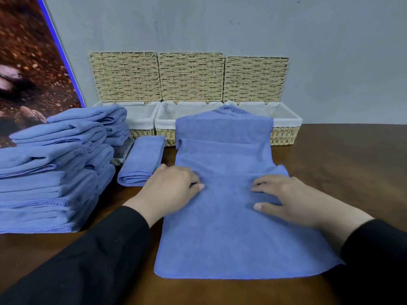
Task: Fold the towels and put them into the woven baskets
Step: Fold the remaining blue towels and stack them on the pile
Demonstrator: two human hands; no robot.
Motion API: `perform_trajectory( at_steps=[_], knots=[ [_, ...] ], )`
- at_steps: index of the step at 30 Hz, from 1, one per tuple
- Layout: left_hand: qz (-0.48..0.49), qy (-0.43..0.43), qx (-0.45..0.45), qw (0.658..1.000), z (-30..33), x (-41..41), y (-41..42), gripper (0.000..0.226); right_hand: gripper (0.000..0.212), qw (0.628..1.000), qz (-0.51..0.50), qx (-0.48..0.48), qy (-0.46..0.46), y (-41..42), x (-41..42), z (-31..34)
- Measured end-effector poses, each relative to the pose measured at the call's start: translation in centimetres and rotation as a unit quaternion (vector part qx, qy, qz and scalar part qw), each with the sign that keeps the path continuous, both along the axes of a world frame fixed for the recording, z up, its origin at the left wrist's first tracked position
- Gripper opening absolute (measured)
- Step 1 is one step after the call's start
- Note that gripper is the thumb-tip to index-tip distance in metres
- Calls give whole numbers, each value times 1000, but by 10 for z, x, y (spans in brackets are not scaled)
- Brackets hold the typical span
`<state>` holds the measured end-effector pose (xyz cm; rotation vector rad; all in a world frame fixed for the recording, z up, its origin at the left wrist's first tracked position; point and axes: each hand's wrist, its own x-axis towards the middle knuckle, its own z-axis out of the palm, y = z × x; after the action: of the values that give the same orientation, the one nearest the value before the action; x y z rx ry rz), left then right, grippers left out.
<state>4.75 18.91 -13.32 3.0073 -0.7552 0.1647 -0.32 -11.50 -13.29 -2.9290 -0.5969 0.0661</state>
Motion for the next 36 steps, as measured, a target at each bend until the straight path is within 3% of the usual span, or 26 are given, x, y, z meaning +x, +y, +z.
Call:
perform_trajectory(
  at_steps=[3, 7, 10, 14, 19, 22, 25, 28, 30, 33, 36],
  knots=[
    [24, -43, -40, 998, 2, 24, -10, 44, 39, 997, -17, 60, -39, 14, 22, 11],
    [15, -154, -227, 962, -11, 47, -15, 30, 19, 975, -34, 165, -145, 34, 62, 33],
    [4, -173, -240, 955, -18, 55, -13, 41, 15, 964, -42, 173, -197, 46, 111, 47],
    [17, -175, -273, 946, -18, 57, -11, 44, 35, 971, -109, 120, -177, 58, 189, 58],
    [11, -193, -285, 939, -20, 58, -9, 40, 28, 962, -235, 91, -105, 58, 258, 61],
    [18, -196, -303, 932, -18, 56, -7, 38, 20, 948, -271, 110, -126, 61, 267, 64],
    [13, -206, -320, 925, -15, 54, -6, 36, 16, 934, -221, 179, -216, 64, 252, 72],
    [-5, -216, -340, 915, -10, 48, -8, 37, 13, 943, -72, 260, -193, 66, 206, 89],
    [-22, -215, -353, 910, -6, 46, -7, 41, 8, 965, 39, 231, -116, 70, 165, 97],
    [-81, -186, -312, 928, -5, 44, -7, 58, 12, 982, 103, 158, -26, 70, 102, 87],
    [-180, -47, -218, 958, -9, 39, -16, 70, 17, 987, 115, 109, 14, 69, 52, 53]
  ],
)
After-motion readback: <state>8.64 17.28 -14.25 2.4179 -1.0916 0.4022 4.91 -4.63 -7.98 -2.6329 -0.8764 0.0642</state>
